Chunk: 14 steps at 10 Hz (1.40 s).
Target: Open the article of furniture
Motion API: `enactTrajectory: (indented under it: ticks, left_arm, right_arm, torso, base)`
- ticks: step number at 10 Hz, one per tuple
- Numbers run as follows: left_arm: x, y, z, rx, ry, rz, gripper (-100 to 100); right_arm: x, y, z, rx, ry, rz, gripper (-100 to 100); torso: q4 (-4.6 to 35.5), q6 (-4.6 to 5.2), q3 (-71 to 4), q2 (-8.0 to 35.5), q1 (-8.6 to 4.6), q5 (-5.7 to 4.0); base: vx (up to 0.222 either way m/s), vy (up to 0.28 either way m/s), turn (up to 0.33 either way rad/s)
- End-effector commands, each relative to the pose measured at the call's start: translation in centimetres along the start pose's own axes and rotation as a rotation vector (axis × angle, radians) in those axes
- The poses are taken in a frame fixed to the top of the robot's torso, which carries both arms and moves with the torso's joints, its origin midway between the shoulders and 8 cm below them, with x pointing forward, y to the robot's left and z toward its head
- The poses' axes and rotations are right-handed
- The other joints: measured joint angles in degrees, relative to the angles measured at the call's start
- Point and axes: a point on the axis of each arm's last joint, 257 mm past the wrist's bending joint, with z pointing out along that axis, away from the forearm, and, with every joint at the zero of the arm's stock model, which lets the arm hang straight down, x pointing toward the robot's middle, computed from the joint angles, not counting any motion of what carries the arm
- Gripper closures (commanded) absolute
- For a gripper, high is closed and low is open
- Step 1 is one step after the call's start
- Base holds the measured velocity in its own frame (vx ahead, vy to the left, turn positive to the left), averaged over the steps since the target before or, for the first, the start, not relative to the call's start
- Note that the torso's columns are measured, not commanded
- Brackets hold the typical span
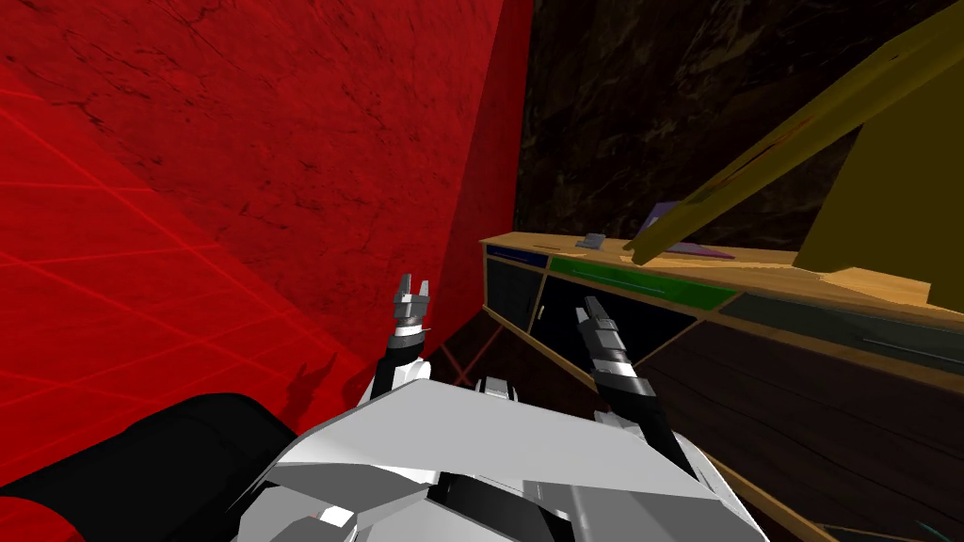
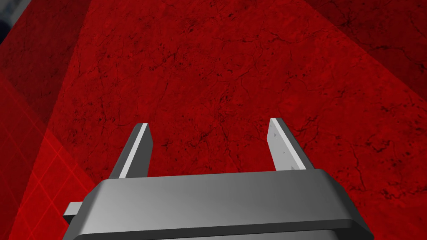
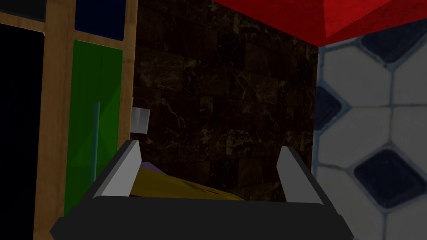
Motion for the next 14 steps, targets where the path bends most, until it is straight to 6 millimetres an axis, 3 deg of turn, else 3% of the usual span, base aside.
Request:
enactTrajectory:
  ticks: [1, 3, 6, 7, 9, 14]
  left_arm:
    - [0.0, 0.0, 0.0, 0.000, 0.000, 0.000, 0]
    - [0.0, 0.0, 0.0, 0.000, 0.000, 0.000, 0]
    - [0.0, 0.0, 0.0, 0.000, 0.000, 0.000, 0]
    - [0.0, 0.0, 0.0, 0.000, 0.000, 0.000, 0]
    - [0.0, 0.0, 0.0, 0.000, 0.000, 0.000, 0]
    - [0.0, 0.0, 0.0, 0.000, 0.000, 0.000, 0]
  right_arm:
    - [0.0, -2.3, -1.0, 0.060, 0.069, -0.127, -100]
    - [-0.1, -3.3, -1.5, 0.085, 0.111, -0.193, -100]
    - [-1.2, -6.4, -3.3, 0.167, 0.199, -0.381, -100]
    - [-1.2, -6.4, -3.3, 0.164, 0.212, -0.389, -100]
    - [-2.4, -8.5, -4.6, 0.218, 0.271, -0.524, -100]
    - [-4.8, -11.4, -6.7, 0.288, 0.394, -0.759, -100]
  torso:
    - [0.0, 0.01, 0.0, 0.0, 0.00, 0.00]
    - [0.0, 0.01, 0.0, 0.0, -0.05, -0.01]
    - [0.0, -0.01, 0.0, 0.0, -0.01, 0.00]
    - [0.0, 0.01, 0.0, 0.0, -0.03, -0.01]
    - [0.0, 0.00, 0.0, 0.0, 0.00, 0.00]
    - [0.0, 0.05, 0.0, 0.0, -0.02, 0.00]
  base:
    - [0.023, -0.010, 0.152]
    - [0.024, -0.015, 0.128]
    - [0.024, -0.014, 0.188]
    - [0.023, -0.018, 0.063]
    - [0.025, -0.013, 0.193]
    - [0.025, -0.017, 0.146]
